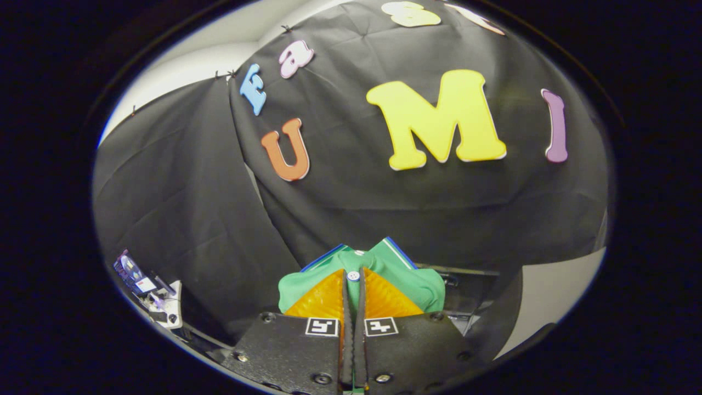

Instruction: Put the clothes into the washing machine and then close the washing machine lid.

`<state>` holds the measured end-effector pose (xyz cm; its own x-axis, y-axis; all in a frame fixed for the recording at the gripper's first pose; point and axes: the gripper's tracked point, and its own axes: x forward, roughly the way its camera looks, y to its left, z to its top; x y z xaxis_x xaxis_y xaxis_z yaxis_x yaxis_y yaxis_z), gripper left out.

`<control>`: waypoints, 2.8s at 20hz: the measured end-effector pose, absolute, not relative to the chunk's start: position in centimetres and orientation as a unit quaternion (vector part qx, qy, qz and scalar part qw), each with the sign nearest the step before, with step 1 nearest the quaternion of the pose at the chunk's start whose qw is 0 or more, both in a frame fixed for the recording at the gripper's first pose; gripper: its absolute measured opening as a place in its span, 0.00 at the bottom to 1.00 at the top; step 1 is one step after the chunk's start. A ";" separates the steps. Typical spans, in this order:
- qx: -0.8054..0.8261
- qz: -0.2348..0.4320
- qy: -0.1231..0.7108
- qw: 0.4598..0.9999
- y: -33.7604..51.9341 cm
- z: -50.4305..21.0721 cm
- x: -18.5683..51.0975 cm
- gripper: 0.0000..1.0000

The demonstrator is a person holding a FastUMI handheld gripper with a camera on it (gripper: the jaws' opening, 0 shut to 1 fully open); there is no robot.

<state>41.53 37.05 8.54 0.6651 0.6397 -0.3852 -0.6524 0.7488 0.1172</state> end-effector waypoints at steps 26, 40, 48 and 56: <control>-0.057 0.171 0.457 0.871 33.1 -23.2 45.5 0.05; -0.105 0.168 0.446 0.873 31.5 -22.6 46.2 0.98; -0.078 0.218 0.395 0.889 32.8 -14.7 45.8 0.98; -0.018 0.271 0.295 0.916 34.7 0.7 47.1 0.98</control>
